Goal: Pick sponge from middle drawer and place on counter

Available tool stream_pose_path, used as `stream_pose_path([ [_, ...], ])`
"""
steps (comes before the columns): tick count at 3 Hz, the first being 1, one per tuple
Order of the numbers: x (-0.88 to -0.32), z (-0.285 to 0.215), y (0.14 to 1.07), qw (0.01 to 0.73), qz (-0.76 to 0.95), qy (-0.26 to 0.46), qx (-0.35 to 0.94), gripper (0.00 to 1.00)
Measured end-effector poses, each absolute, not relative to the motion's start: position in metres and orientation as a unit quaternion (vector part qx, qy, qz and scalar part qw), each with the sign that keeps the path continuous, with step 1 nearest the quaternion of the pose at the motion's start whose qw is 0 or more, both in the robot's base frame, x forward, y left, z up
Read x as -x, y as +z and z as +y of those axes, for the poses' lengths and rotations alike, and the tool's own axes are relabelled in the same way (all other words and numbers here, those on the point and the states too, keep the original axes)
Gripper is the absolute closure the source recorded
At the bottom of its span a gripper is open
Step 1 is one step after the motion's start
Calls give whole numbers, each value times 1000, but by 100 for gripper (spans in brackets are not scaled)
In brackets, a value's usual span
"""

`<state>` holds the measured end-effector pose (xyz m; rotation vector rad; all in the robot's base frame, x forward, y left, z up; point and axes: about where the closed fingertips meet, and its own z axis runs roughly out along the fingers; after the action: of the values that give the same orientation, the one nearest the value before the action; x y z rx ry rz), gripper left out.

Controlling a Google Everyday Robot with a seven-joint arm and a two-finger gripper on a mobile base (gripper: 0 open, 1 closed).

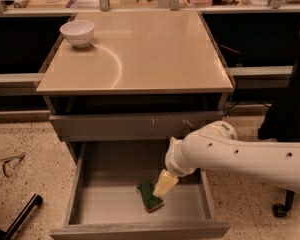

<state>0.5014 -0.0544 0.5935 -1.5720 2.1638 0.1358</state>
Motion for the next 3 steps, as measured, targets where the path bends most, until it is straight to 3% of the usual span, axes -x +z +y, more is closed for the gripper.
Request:
stream_pose_path([
  [1,-501,-54,593,230,786,49,571,0],
  [3,-532,-11,515,279,772,126,557,0],
])
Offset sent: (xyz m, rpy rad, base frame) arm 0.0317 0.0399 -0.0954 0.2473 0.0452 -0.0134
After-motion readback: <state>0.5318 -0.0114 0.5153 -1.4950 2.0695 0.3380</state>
